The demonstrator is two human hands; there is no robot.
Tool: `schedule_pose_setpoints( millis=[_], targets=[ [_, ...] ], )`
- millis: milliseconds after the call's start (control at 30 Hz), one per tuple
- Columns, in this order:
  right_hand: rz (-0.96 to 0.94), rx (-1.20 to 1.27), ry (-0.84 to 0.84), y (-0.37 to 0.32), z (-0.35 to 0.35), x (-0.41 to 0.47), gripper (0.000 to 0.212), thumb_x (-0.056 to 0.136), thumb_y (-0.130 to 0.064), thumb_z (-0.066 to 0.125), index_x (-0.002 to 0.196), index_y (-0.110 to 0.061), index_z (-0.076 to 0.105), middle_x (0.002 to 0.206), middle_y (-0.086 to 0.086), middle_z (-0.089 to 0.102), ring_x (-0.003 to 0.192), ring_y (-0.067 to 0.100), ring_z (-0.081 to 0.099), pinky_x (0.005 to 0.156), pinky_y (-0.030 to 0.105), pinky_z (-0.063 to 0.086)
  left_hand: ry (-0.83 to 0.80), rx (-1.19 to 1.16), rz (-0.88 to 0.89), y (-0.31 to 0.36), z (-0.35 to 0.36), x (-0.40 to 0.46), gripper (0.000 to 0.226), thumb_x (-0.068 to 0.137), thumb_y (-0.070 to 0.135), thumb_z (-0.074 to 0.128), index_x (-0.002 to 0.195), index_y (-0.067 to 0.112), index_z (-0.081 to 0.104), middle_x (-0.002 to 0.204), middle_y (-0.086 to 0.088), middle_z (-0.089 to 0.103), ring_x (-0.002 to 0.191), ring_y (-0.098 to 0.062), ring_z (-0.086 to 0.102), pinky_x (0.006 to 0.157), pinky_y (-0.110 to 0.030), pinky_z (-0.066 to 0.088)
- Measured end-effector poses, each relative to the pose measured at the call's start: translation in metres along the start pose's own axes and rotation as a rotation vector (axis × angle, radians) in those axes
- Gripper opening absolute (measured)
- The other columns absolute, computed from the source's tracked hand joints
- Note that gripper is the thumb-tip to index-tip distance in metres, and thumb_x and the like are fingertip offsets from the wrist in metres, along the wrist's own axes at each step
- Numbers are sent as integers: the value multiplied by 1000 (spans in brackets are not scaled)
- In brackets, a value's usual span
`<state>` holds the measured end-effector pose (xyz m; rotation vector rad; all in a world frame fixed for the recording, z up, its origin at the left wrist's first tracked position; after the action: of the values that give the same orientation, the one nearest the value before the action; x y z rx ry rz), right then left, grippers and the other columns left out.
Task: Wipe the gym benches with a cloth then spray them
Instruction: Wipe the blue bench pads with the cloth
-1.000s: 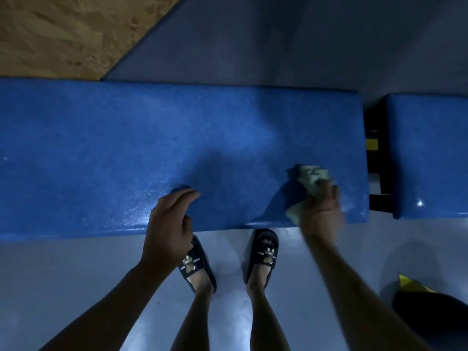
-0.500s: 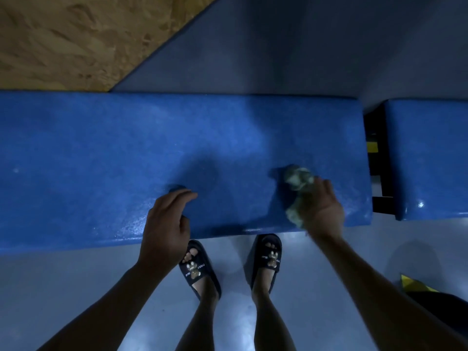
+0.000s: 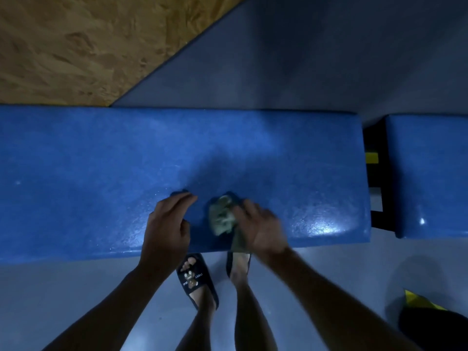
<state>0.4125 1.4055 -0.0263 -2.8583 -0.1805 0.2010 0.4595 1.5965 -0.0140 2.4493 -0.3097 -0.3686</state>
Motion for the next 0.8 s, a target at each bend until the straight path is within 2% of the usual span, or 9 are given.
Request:
schedule_pose_setpoints(
  millis=[167, 267, 333, 400, 500, 567, 633, 700, 800],
  targets=[
    [661, -33, 70, 163, -47, -1, 33, 84, -13, 56, 115, -13, 45, 107, 14, 46, 73, 42, 59, 53, 41, 43, 7, 3, -40, 6, 2, 13, 62, 77, -10, 45, 131, 16, 59, 136, 1, 54, 127, -19, 46, 107, -33, 36],
    [803, 5, 142, 151, -42, 6, 35, 85, -9, 50, 120, -11, 47, 114, 16, 48, 79, 44, 61, 56, 42, 43, 23, -14, -75, 4, 3, 20, 63, 77, -10, 46, 133, 18, 57, 137, 2, 53, 129, -18, 45, 108, -34, 36],
    [768, 102, 169, 100, -23, 16, 42, 81, -15, 42, 122, -10, 51, 125, 17, 51, 84, 42, 62, 59, 42, 48, 22, -15, -72, 5, 3, 23, 61, 78, 0, 43, 134, 19, 56, 138, 4, 53, 129, -18, 45, 107, -37, 38],
    [586, 184, 128, 31, -5, 33, 52, 71, -26, 32, 115, -11, 56, 122, 16, 55, 78, 38, 62, 55, 38, 49, 0, -4, -64, 4, 5, 28, 62, 77, 5, 43, 136, 20, 55, 139, 4, 52, 129, -18, 45, 106, -40, 40],
    [234, 151, 33, -36, 7, 50, 33, 79, -18, 42, 109, -17, 56, 100, 7, 57, 66, 28, 59, 48, 33, 50, -20, 48, -70, 3, 7, 36, 67, 75, 6, 42, 139, 22, 51, 143, 7, 50, 131, -17, 44, 107, -44, 40],
    [33, 83, 34, -28, 1, 55, 30, 81, -17, 50, 110, -21, 54, 94, 5, 58, 64, 25, 58, 47, 31, 48, -28, 57, -59, 4, 7, 41, 69, 74, 7, 38, 140, 23, 50, 146, 8, 48, 133, -17, 43, 108, -43, 39],
    [-57, 9, -9, 15, -6, 56, 39, 80, -22, 51, 118, -22, 55, 98, 8, 58, 61, 27, 59, 45, 31, 47, -42, 56, -55, 3, 8, 44, 73, 72, 7, 37, 142, 24, 49, 149, 9, 45, 136, -16, 41, 111, -42, 38],
    [114, -25, -39, 83, -24, 57, 40, 83, -23, 53, 123, -20, 52, 103, 10, 53, 61, 34, 61, 46, 35, 46, -50, 60, -66, 0, 9, 46, 74, 73, 8, 36, 143, 25, 46, 151, 11, 42, 140, -14, 37, 113, -42, 36],
    [569, -20, 83, 170, -56, 46, 32, 89, -19, 52, 120, -14, 46, 108, 15, 46, 68, 43, 60, 54, 36, 34, -33, 47, -71, 1, 9, 48, 71, 75, 8, 36, 144, 24, 46, 151, 10, 43, 140, -14, 36, 115, -39, 33]
  ],
)
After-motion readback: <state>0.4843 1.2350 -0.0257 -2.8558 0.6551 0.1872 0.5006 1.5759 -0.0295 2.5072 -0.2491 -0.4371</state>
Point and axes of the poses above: each hand's wrist, its own x-axis towards the middle knuckle, its own z-axis out of the palm, y = z × x, the point moved 6 cm from there along x, towards the middle knuckle
